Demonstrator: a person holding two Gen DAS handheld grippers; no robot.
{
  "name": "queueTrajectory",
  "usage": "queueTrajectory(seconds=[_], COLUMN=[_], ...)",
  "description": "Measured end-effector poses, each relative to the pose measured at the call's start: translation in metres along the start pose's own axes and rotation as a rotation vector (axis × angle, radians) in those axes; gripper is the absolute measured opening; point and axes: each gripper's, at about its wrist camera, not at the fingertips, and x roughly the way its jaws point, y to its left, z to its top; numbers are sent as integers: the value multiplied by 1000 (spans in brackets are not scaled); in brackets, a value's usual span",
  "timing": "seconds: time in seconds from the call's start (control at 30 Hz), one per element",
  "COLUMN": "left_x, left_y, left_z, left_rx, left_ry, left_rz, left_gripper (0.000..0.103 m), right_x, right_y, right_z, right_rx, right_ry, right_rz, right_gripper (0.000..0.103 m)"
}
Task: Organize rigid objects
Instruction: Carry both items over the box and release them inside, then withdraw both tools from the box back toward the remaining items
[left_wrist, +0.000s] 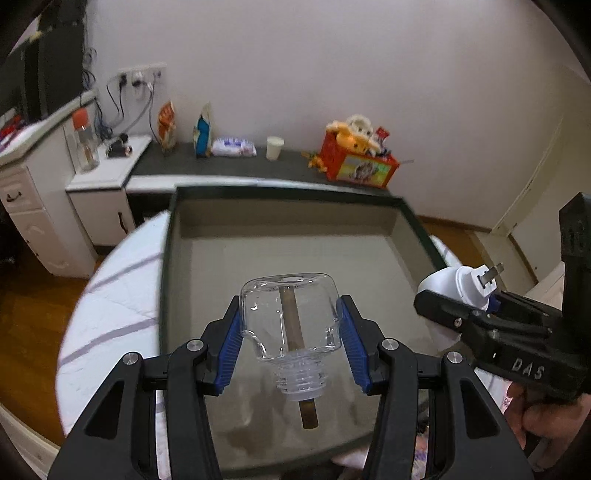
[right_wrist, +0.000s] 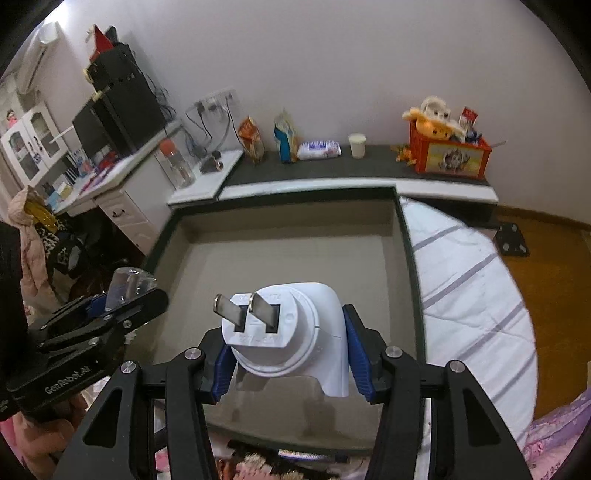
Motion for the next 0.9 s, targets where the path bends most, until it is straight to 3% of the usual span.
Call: queueTrajectory(seconds=[0.27,0.37,0.5,0.57,0.6,0.63,0.73,0.9], left_x=[39,41,33,18,9,-7,-45,-94], left_y=[-5,-8,-9,-8,-6,-5,-2,-3], left_z=[-9,-12,-13,-13,-14,-16,-24,-45], left_rx=[17,31,31,18,16,13,-4,9], left_ry=[109,124,128,99,74,29,-43,-101], left_rz=[68,82,96,150,185,185,123,148], left_gripper=[52,62,63,86,94,101,102,102], right_x=[33,35,25,12,5,-9,-39,-79], right_y=[-7,-6,-7,-7,-5,-5,-10,-8], right_z=[-6,-10,-11,-12,-11,-13,-20,-39], right_rx=[3,-2,12,27,27,29,59,73], right_ry=[124,139,111,74,50,6,-49,-118], right_rz=[-27,-10,13,37,17,7,37,40], right_gripper=[54,58,64,72,88,90,90,90])
